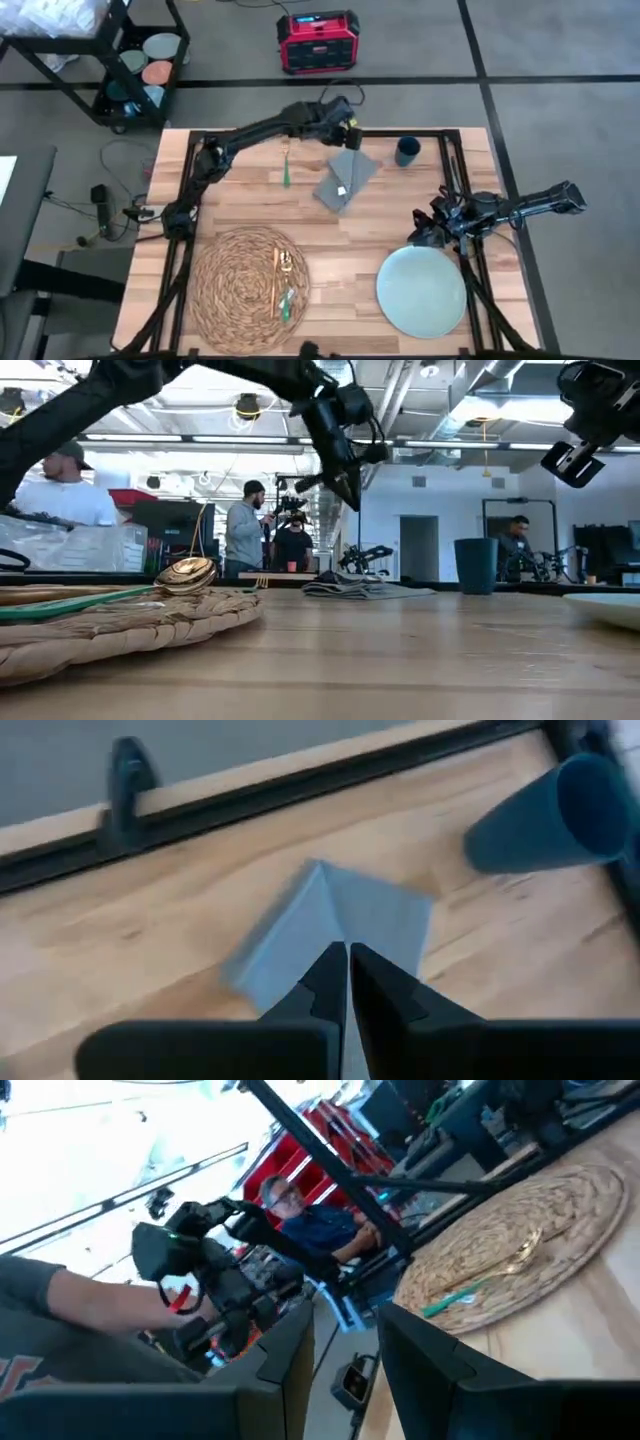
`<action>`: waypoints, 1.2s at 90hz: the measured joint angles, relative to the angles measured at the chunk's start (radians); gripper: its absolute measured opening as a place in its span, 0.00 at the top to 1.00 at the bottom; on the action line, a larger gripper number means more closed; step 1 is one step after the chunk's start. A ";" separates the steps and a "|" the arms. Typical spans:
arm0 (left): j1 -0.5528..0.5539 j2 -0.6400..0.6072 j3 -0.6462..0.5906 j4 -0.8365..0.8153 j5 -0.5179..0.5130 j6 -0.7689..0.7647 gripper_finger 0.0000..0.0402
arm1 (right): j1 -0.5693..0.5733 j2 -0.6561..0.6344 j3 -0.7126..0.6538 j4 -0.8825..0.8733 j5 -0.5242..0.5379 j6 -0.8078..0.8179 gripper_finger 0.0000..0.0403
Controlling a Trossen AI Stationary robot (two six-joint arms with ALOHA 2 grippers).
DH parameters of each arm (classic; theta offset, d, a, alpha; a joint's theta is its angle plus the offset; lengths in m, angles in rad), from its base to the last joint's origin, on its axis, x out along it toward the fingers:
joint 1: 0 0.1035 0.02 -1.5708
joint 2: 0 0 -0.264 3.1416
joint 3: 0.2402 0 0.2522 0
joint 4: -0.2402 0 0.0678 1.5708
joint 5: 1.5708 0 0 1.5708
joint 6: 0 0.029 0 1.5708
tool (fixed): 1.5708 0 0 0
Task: Set table place
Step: Fold the gray table napkin
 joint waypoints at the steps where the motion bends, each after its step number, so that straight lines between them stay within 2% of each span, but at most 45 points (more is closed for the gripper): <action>1: 0.005 -0.001 -0.006 0.001 0.015 0.006 1.00 | 0.000 0.000 0.000 0.002 0.000 0.000 0.75; 7: 0.026 -0.002 -0.051 0.013 0.085 0.055 1.00 | 0.000 0.000 0.000 0.009 0.008 0.000 0.75; 13: 0.038 0.006 -0.090 0.013 0.109 0.083 0.98 | 0.000 0.000 0.000 0.010 0.016 0.000 0.75; 29: 0.041 -0.002 -0.183 0.117 0.203 0.114 0.85 | 0.000 0.000 0.000 0.010 0.025 0.001 0.75; 46: 0.049 0.002 -0.255 0.180 0.224 0.078 0.72 | 0.000 0.000 0.000 0.011 0.035 0.003 0.74; 60: 0.059 0.002 -0.275 0.176 0.228 0.064 0.66 | 0.000 0.000 0.000 0.012 0.047 0.003 0.74; 84: 0.073 0.000 -0.324 0.171 0.197 0.018 0.64 | -0.001 0.000 0.000 0.012 0.050 0.015 0.74; 108: 0.075 0.001 -0.413 0.233 0.242 -0.068 0.64 | -0.001 0.000 0.000 0.012 0.061 0.026 0.74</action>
